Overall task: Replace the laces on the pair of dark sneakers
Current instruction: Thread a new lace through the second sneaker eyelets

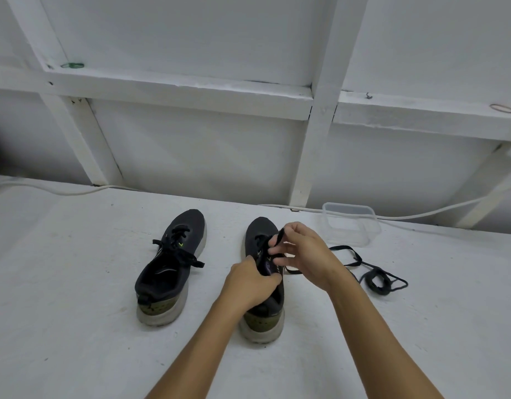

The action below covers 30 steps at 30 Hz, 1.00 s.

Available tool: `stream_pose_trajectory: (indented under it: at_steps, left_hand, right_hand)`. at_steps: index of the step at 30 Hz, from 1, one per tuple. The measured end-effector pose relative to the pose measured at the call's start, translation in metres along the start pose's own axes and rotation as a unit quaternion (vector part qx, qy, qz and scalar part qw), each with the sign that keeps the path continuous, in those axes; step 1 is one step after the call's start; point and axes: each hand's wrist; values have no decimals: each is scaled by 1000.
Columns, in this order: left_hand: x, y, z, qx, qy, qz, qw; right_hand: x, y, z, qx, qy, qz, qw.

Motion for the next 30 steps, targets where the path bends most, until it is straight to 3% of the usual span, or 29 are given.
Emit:
stream_pose_trajectory:
  at_steps: [2, 4, 6, 8, 10, 12, 14, 16, 18, 19, 20, 21, 22, 23, 25, 28, 30]
  left_hand:
    - [1, -5, 1, 4, -6, 5, 1000]
    - [3, -7, 1, 7, -11, 8, 1000]
    - [3, -7, 1, 11, -3, 11, 1000]
    - [3, -6, 1, 10, 2, 15, 1000]
    - [3, -5, 1, 7, 0, 16, 1000]
    - [3, -6, 2, 5, -3, 14, 1000]
    - [3, -6, 2, 4, -4, 10, 1000]
    - [2, -7, 2, 3, -5, 6, 1000]
    - [2, -7, 3, 4, -8, 9, 1000]
    - [1, -6, 3, 6, -9, 10, 1000]
    - [1, -6, 3, 7, -9, 11, 1000]
    - [1, -6, 3, 6, -8, 12, 1000]
    - [1, -5, 4, 7, -8, 13, 1000]
    - [1, -5, 4, 7, -7, 14, 1000]
    - [2, -5, 4, 7, -8, 17, 1000]
    - [3, -5, 5, 10, -12, 18, 1000]
    - [3, -5, 5, 11, -14, 19, 1000]
  right_hand:
    - [-2, -8, 7, -87, 38, 36, 995]
    - [-1, -16, 17, -70, 92, 55, 992]
    - [2, -18, 24, 189, 139, 52, 971]
    - [3, -9, 25, 439, 112, 22, 891]
    - [3, -1, 21, 531, 64, -1, 845]
    - [2, 1, 20, 540, 31, 9, 841]
    - [4, -3, 21, 387, -10, 20, 922]
    - [9, -10, 23, 153, -46, 54, 986]
    - [10, -14, 25, -111, -74, 75, 988]
    - [8, -12, 25, -208, -80, 68, 973]
    - [6, -10, 23, -234, -73, 52, 968]
    - [3, -7, 19, -172, -32, 36, 984]
    - [0, -2, 16, -41, 27, 24, 999]
    - [-2, 5, 14, 101, 78, 17, 992]
    - [-6, 11, 11, 301, 126, 22, 945]
    - [-6, 8, 16, 514, 80, 8, 854]
    - [-2, 2, 21, 556, 26, -19, 830]
Point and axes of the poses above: each hand's wrist, its own x-axis away from the middle knuckle, its own z-axis out of the back of the hand, y = z × x, and after that the axes turned 8 degrees about -z, right-handed
